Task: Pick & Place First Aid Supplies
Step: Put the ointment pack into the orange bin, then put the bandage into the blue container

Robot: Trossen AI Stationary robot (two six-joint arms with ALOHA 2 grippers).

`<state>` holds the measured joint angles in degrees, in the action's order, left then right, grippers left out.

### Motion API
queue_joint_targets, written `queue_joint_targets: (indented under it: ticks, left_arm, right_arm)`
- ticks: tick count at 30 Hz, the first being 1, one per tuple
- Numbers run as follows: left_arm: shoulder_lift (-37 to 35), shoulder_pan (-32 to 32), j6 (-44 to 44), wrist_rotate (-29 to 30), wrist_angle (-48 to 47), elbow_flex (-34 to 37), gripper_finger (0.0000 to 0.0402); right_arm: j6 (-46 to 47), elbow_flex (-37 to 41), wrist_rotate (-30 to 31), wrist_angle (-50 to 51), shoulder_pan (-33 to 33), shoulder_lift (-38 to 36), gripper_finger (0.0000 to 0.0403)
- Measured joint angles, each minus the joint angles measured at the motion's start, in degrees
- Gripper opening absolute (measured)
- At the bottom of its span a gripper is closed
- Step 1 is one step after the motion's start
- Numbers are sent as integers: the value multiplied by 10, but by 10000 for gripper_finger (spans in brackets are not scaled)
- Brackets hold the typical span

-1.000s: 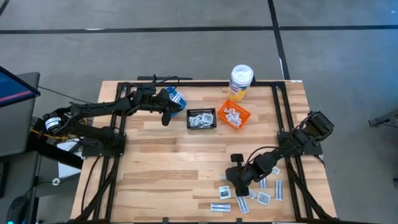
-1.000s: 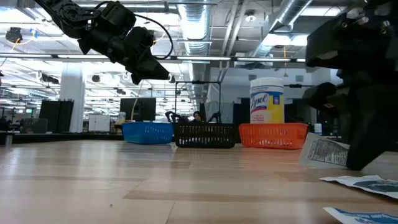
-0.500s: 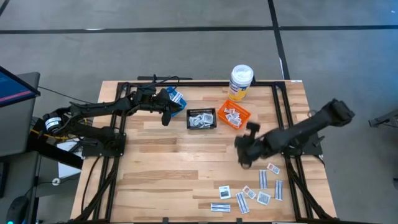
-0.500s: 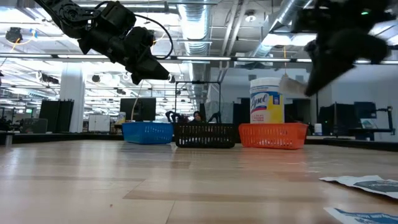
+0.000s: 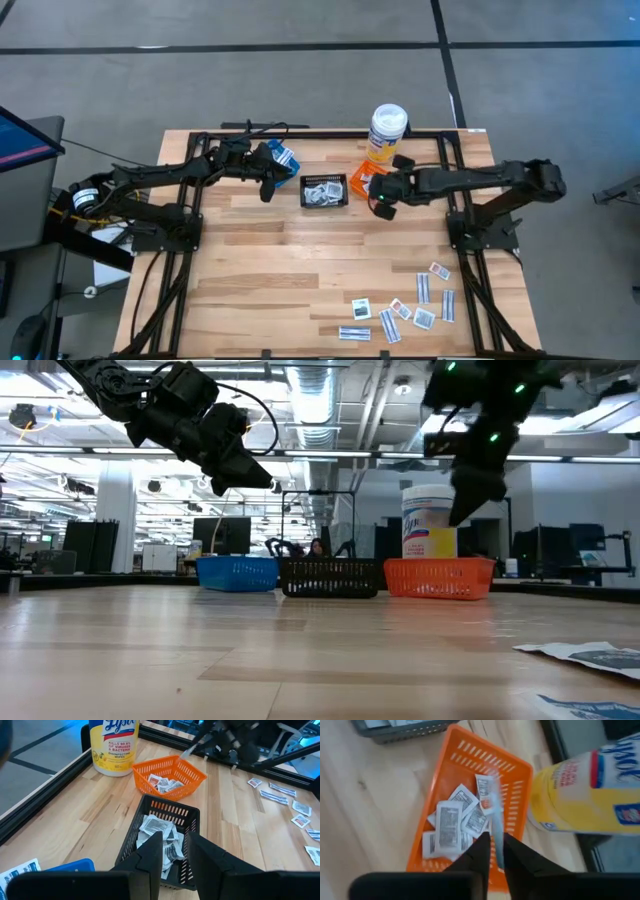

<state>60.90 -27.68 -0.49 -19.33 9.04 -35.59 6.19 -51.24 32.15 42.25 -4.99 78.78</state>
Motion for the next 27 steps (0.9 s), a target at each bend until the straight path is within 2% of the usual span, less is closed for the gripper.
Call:
queue_joint_targets:
  ticks: [6, 10, 17, 22, 27]
  left_arm:
    - [0, 0, 0, 0, 0, 0, 89]
    - [0, 0, 0, 0, 0, 0, 89]
    - [0, 0, 0, 0, 0, 0, 89]
    - [0, 0, 0, 0, 0, 0, 89]
    - [0, 0, 0, 0, -1, 0, 89]
  right_arm:
    - [18, -1, -16, -11, -46, 66, 100]
    - [29, -4, -56, -12, -49, 87, 131]
    - [40, -28, -139, 0, -31, 74, 160]
    - [69, -48, -252, 27, -1, 55, 167]
    - [213, -49, -351, 126, 40, 52, 173]
